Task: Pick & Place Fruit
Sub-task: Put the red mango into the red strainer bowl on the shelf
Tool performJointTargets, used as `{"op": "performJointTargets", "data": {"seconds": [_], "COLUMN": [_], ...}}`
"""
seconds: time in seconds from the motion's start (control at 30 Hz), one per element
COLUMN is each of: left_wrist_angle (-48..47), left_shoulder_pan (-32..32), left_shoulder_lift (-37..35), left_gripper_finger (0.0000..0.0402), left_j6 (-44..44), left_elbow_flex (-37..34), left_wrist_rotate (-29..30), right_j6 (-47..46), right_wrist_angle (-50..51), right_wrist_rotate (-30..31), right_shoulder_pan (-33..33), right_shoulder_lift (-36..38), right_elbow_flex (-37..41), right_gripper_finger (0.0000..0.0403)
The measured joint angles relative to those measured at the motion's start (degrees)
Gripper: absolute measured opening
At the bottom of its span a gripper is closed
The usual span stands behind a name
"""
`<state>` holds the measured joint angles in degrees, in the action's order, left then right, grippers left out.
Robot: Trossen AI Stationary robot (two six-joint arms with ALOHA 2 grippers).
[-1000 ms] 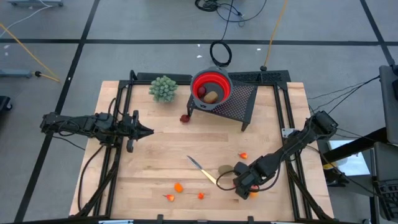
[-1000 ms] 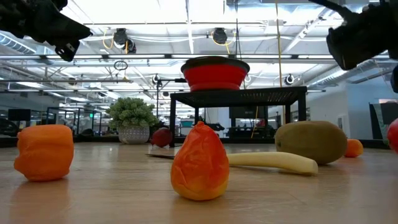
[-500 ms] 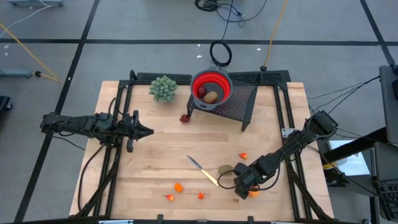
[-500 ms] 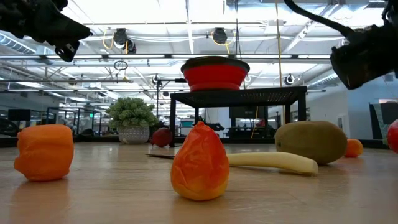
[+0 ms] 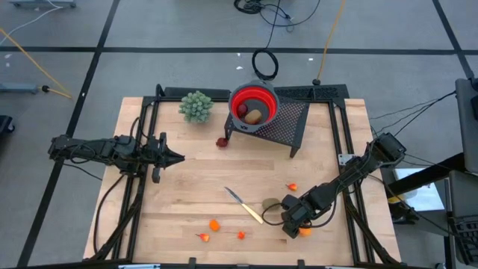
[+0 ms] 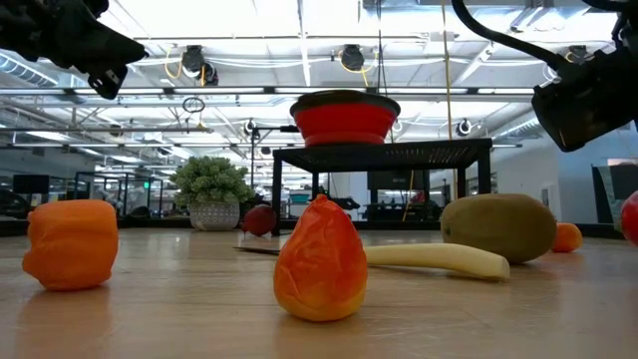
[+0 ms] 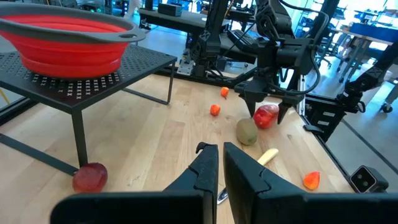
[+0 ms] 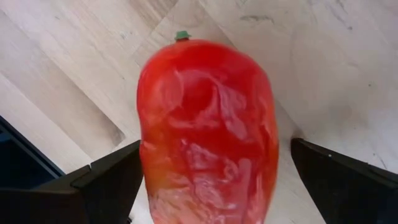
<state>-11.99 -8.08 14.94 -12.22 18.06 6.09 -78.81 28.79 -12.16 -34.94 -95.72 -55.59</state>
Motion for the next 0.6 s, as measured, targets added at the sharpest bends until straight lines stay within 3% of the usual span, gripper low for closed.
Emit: {"op": "performJointTargets", "data": {"seconds": [0.23, 0.6], "left_wrist_angle": [0.0, 0.0], "left_shoulder_pan": [0.0, 0.0], "left_shoulder_lift": [-0.02, -0.01], "left_gripper_finger": [0.0024, 0.0024], "left_j6": [-0.01, 0.01], "left_elbow_flex": [0.01, 0.01], "left_wrist_rotate": [0.0, 0.01], "right_j6": [0.0, -0.07], "right_wrist_angle": [0.13, 0.78], "right_wrist_rotate": [-0.02, 0.08], "right_shoulder_pan": [0.0, 0.0], "right_shoulder_lift": [0.0, -0.07], "right_elbow_flex": [0.04, 0.17], "right_gripper_finger": [0.0382, 0.0261]}}
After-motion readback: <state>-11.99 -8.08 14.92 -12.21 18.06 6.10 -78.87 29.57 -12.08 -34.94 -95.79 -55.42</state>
